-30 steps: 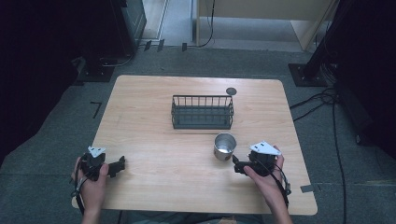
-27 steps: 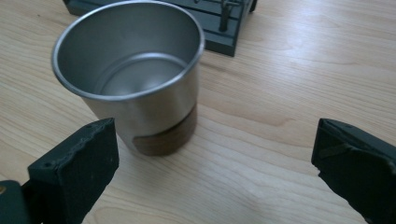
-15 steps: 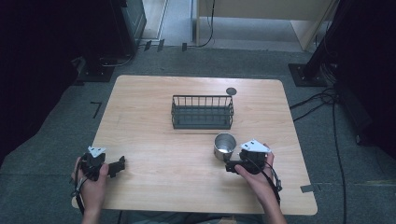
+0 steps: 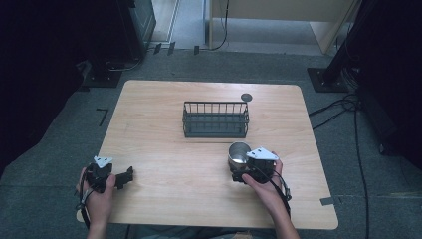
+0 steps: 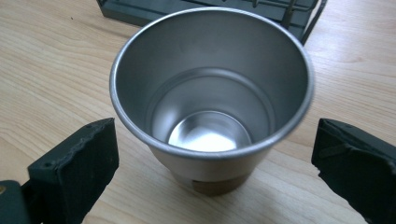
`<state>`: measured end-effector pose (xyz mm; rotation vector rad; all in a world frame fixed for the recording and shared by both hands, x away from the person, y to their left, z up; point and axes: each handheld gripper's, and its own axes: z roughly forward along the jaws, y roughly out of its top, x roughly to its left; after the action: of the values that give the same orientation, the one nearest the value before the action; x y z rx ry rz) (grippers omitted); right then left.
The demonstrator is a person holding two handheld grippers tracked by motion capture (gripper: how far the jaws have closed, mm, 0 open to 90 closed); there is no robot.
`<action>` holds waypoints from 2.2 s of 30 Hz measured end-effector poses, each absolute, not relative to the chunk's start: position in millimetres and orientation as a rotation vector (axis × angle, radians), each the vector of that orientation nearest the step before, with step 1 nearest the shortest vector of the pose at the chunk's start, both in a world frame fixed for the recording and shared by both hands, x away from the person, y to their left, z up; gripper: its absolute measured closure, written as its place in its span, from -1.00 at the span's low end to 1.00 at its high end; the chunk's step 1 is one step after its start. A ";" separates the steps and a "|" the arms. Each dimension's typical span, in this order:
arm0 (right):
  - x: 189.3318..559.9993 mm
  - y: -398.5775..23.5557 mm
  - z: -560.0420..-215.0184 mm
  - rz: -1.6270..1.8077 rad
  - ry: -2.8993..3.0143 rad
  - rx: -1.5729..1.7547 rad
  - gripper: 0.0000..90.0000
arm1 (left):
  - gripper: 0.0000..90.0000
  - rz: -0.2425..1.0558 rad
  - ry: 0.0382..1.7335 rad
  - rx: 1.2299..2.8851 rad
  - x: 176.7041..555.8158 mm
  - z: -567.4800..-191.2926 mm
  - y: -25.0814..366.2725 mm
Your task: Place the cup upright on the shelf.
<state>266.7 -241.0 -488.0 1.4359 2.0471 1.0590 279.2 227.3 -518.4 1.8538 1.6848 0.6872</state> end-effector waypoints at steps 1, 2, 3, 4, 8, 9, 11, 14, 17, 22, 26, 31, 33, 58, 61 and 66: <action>267.5 -239.7 -488.6 1.060 2.047 1.436 -0.99 | -1.00 0.687 1.685 1.853 279.2 -518.4 227.3; 268.2 -238.4 -489.1 1.061 2.049 1.438 -0.99 | -1.00 0.687 1.685 1.853 279.2 -518.4 227.3; 269.0 -237.2 -489.8 1.065 2.051 1.435 -0.99 | -1.00 0.687 1.685 1.853 279.2 -518.4 227.3; 269.6 -235.7 -490.3 1.066 2.052 1.438 -0.99 | -1.00 0.687 1.685 1.853 279.2 -518.4 227.3; 272.3 -230.8 -492.8 1.062 2.052 1.443 -0.99 | -1.00 0.687 1.685 1.854 279.2 -518.4 227.4; 272.3 -230.8 -492.8 1.062 2.052 1.443 -0.99 | -1.00 0.687 1.685 1.854 279.2 -518.4 227.4; 274.3 -228.2 -494.4 1.063 2.043 1.451 -0.99 | -1.00 0.687 1.685 1.853 279.2 -518.4 227.3; 275.7 -226.1 -495.1 1.067 2.035 1.458 -0.96 | -1.00 0.687 1.685 1.854 279.2 -518.4 227.4; 276.8 -224.8 -495.7 1.060 2.020 1.462 -0.91 | -1.00 0.687 1.685 1.854 279.2 -518.4 227.4; 279.1 -224.8 -495.7 1.069 1.979 1.484 -0.76 | -1.00 0.687 1.685 1.854 279.2 -518.4 227.3; 280.6 -223.7 -495.4 1.058 1.961 1.495 -0.70 | -1.00 0.687 1.685 1.854 279.2 -518.4 227.4; 284.3 -222.5 -497.2 1.049 1.950 1.527 -0.63 | -1.00 0.687 1.685 1.854 279.2 -518.4 227.4; 284.7 -222.2 -497.0 1.044 1.949 1.524 -0.62 | -1.00 0.687 1.685 1.854 279.2 -518.4 227.4; 292.6 -221.0 -471.9 1.064 1.950 1.491 -0.61 | -1.00 0.687 1.685 1.854 279.2 -518.4 227.3; 295.0 -220.0 -467.1 1.068 1.955 1.483 -0.61 | -1.00 0.687 1.685 1.854 279.2 -518.4 227.4; 297.7 -218.6 -463.0 1.070 1.956 1.474 -0.61 | -1.00 0.687 1.685 1.854 279.2 -518.4 227.4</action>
<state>297.7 -218.6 -463.0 1.4739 1.9564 1.0701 279.2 227.4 -518.4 1.8543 1.6847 0.6871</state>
